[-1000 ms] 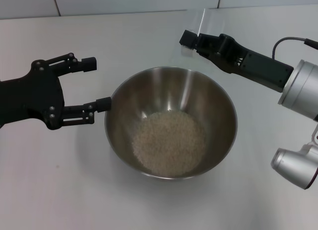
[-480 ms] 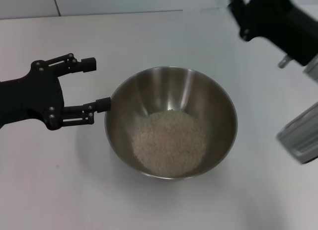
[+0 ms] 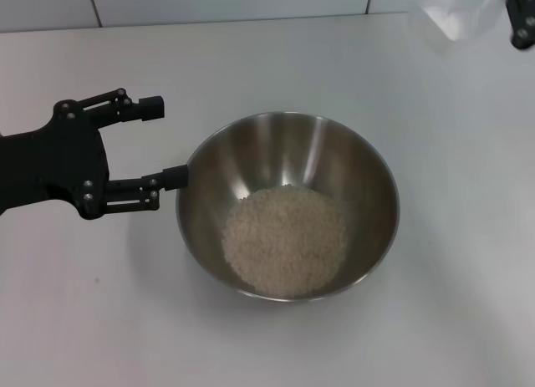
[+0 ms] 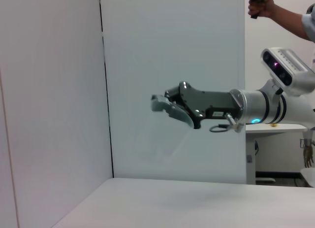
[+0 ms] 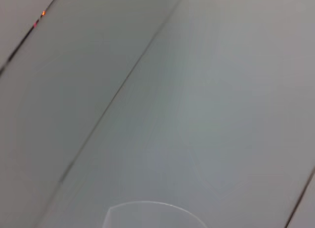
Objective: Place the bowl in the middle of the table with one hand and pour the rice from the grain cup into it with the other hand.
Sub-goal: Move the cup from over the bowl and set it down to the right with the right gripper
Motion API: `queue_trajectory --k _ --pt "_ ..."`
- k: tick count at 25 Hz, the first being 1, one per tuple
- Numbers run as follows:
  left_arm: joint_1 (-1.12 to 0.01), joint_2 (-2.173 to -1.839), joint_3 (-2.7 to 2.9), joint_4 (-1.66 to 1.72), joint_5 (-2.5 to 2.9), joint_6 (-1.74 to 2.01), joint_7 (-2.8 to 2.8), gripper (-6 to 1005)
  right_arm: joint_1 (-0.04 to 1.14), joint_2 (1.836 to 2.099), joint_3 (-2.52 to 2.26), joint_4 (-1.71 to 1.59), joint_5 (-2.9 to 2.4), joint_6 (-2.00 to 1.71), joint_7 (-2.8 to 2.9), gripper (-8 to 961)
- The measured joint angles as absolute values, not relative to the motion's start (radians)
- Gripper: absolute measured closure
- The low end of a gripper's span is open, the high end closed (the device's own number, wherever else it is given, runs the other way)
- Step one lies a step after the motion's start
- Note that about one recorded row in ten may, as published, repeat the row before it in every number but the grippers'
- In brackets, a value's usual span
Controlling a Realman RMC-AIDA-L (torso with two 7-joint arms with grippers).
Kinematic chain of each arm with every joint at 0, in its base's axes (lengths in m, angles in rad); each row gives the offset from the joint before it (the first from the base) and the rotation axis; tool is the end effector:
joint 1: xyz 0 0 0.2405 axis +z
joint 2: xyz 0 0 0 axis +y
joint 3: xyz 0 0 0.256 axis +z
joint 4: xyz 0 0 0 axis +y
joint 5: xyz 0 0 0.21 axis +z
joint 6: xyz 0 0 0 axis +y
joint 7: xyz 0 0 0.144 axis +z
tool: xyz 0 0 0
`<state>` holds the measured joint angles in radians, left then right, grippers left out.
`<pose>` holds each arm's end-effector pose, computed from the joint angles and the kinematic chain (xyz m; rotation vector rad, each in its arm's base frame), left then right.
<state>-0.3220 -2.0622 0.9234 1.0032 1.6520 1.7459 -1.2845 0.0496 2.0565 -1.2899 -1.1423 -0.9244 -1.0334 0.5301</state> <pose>-0.2306 0.2927 0.0484 -2.7299 -0.1018 -0.8800 0.2484 0.3178 0.0845 -1.8996 -0.2180 0.5788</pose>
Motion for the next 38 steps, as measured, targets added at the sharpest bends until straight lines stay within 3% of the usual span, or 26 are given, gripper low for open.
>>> queue_trajectory --k 9,13,33,38 --pt "-0.319 -2.062 0.923 1.003 1.652 1.748 -1.271 159 0.197 2.000 -0.882 -0.875 -1.340 -1.318 1.042 939" --pt "-0.321 -2.062 0.923 1.003 1.653 1.749 -1.271 159 0.223 1.990 -0.833 -0.830 -1.454 -1.322 1.114 939" --pt "-0.326 -2.061 0.923 0.992 1.660 1.742 -1.258 159 0.248 2.069 -0.827 -0.800 -1.610 -1.145 1.119 939" --pt "-0.328 -2.063 0.923 0.992 1.655 1.740 -1.258 159 0.275 2.071 -0.824 -0.759 -1.632 -1.117 1.119 939"
